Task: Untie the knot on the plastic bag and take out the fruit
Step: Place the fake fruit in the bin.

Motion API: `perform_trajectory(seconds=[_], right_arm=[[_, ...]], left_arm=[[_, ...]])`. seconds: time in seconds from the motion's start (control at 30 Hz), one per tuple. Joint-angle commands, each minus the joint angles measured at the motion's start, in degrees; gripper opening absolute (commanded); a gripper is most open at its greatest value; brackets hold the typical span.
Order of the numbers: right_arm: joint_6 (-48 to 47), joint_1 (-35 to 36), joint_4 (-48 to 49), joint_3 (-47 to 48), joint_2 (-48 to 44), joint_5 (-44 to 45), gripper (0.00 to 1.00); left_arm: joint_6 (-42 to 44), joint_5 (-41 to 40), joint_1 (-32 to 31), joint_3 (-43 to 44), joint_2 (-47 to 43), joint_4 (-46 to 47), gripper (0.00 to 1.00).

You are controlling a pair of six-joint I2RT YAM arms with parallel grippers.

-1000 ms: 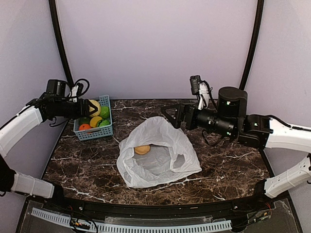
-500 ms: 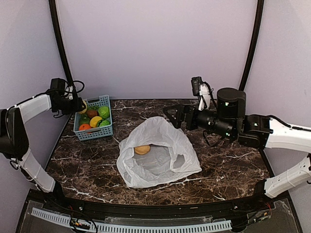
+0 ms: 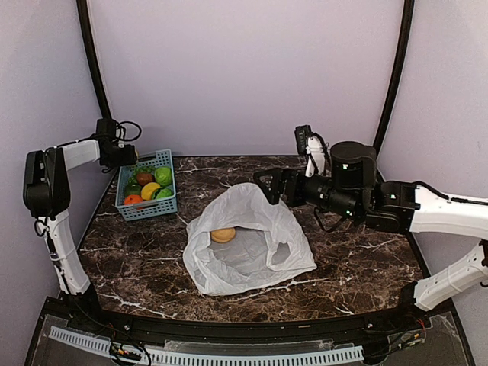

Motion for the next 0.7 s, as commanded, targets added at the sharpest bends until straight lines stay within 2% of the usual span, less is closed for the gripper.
perform_trajectory(seconds=[0.0, 0.2, 0.47, 0.67], right_arm=[[0.9, -0.6, -1.0, 1.5, 0.9, -0.1, 0.99], [1.3, -1.8, -1.3, 1.7, 1.8, -1.9, 0.99], [1.9, -2.9, -1.3, 2.6, 3.8, -4.6, 0.99], [2.0, -3.3, -1.3, 3.2, 4.8, -5.8, 0.99]], left_arm=[[3.3, -4.7, 0.6, 3.6, 2.5, -1.1, 0.36], [6.5, -6.6, 0.8, 5.5, 5.8, -1.9, 0.39], [8.1, -7.2, 0.7, 7.8, 8.9, -3.2, 0.48], [8.1, -7.3, 0.8, 9.3, 10.0, -4.6, 0.72]])
